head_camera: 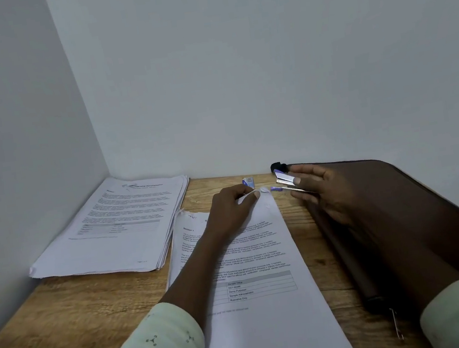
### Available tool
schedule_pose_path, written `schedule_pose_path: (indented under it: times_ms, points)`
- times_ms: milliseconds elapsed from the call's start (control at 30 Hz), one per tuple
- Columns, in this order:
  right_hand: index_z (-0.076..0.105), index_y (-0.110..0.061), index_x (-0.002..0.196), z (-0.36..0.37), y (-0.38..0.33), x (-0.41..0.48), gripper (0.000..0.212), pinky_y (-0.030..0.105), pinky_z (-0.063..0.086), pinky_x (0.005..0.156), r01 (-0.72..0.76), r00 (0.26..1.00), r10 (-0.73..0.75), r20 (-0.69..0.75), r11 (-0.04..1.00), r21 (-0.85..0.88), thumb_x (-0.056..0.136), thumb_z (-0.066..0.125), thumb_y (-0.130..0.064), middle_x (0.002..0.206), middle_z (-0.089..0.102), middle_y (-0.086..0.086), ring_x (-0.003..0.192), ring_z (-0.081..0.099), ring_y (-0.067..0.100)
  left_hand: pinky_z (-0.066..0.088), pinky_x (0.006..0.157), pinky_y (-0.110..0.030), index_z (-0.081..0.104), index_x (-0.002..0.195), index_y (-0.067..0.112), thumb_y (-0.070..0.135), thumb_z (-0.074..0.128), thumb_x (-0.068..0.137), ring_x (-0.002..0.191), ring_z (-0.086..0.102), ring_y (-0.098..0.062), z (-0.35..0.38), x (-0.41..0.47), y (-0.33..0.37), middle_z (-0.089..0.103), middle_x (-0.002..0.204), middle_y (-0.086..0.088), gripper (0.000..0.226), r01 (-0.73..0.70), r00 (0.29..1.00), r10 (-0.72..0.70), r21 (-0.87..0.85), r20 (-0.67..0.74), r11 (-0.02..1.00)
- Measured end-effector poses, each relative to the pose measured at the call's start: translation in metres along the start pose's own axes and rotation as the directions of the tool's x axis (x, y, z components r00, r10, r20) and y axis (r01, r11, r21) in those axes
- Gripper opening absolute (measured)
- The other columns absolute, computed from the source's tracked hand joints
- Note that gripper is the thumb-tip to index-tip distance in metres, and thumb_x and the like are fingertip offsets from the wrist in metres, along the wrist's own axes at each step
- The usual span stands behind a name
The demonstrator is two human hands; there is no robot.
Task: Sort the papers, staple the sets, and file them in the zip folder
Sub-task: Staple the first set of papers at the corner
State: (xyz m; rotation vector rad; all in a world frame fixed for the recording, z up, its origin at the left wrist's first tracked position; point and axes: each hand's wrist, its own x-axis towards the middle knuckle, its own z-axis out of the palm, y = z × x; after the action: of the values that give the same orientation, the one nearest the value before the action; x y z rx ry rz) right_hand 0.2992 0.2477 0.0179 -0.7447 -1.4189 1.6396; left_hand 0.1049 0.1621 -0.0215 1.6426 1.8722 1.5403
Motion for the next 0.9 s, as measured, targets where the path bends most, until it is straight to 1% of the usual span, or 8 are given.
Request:
schedule_pose_path:
  times_ms: [133,233,367,533,633,733,833,900]
  points:
    - [0.068,-0.006,0.101,-0.001,0.002,0.0,0.019,0.021,0.059,0.078,-0.04,0.999,0.04,-0.001,0.999,-0.013,0.09,0.06,0.006,0.1,0.071,0.009,0.088,0.071,0.015,0.033,0.061,-0.003,0.067,0.074,0.031,0.025,0.066,0.091,0.069,0.056,0.015,0.0,0.002,0.002,0.065,0.071,0.018,0.018,0.007,1.0,-0.007,0.012,0.001,1.0]
    - [0.067,-0.006,0.096,-0.001,0.004,-0.002,0.018,0.019,0.059,0.073,-0.034,0.999,0.034,0.005,0.996,-0.086,0.088,0.061,0.009,0.099,0.07,0.013,0.082,0.071,0.015,0.032,0.06,-0.004,0.066,0.075,0.03,0.026,0.066,0.092,0.067,0.055,0.015,0.0,0.004,0.003,0.063,0.07,0.02,0.018,0.014,1.0,-0.014,0.019,0.009,1.0]
    - [0.064,-0.017,0.101,-0.004,0.003,-0.001,0.039,0.022,0.059,0.073,-0.012,1.0,0.014,0.015,0.991,-0.135,0.079,0.066,0.016,0.108,0.067,0.018,0.088,0.065,0.023,0.033,0.059,-0.004,0.066,0.074,0.028,0.026,0.066,0.092,0.064,0.053,0.016,0.0,0.004,0.002,0.063,0.067,0.016,0.019,0.032,0.999,-0.032,0.008,0.0,0.999]
    - [0.062,-0.023,0.103,-0.005,0.002,-0.003,0.05,0.021,0.05,0.073,0.049,0.998,-0.035,0.048,0.938,-0.343,0.076,0.065,0.019,0.106,0.07,0.01,0.093,0.067,0.019,0.033,0.058,-0.005,0.069,0.076,0.027,0.029,0.065,0.092,0.064,0.053,0.011,-0.001,0.004,0.001,0.064,0.068,0.015,0.017,0.052,0.999,-0.052,-0.002,0.012,0.999]
    - [0.061,-0.023,0.107,-0.002,0.001,-0.003,0.052,0.024,0.052,0.076,0.058,0.997,-0.034,0.075,0.933,-0.355,0.076,0.066,0.019,0.106,0.071,0.008,0.092,0.068,0.018,0.033,0.057,-0.005,0.07,0.076,0.025,0.029,0.065,0.092,0.064,0.053,0.009,0.0,0.004,0.002,0.064,0.067,0.014,0.017,0.068,0.998,-0.068,-0.008,0.005,0.998]
    - [0.061,-0.025,0.109,0.0,-0.001,-0.003,0.056,0.03,0.054,0.083,0.077,0.993,-0.033,0.112,0.907,-0.413,0.074,0.067,0.019,0.098,0.075,-0.001,0.096,0.068,0.016,0.035,0.058,-0.004,0.072,0.077,0.024,0.031,0.065,0.092,0.067,0.055,0.008,0.001,0.003,0.003,0.068,0.074,0.009,0.017,0.065,0.998,-0.065,0.009,-0.001,0.998]
    - [0.062,-0.032,0.108,0.004,0.0,-0.003,0.058,0.033,0.054,0.09,0.148,0.984,-0.071,0.161,0.83,-0.538,0.072,0.075,0.011,0.097,0.076,-0.006,0.101,0.068,0.015,0.034,0.056,-0.006,0.071,0.076,0.019,0.032,0.066,0.089,0.064,0.054,0.006,0.001,0.002,0.004,0.07,0.075,0.004,0.019,0.051,0.999,-0.051,0.032,0.011,0.998]
    - [0.06,-0.034,0.111,0.007,-0.001,-0.003,0.055,0.03,0.051,0.091,0.187,0.978,-0.087,0.192,0.776,-0.603,0.074,0.077,0.004,0.098,0.076,-0.008,0.103,0.067,0.012,0.032,0.055,-0.013,0.074,0.077,0.015,0.042,0.066,0.082,0.061,0.051,-0.001,0.003,0.002,0.005,0.069,0.073,-0.002,0.029,0.04,0.999,-0.04,0.034,0.018,0.999]
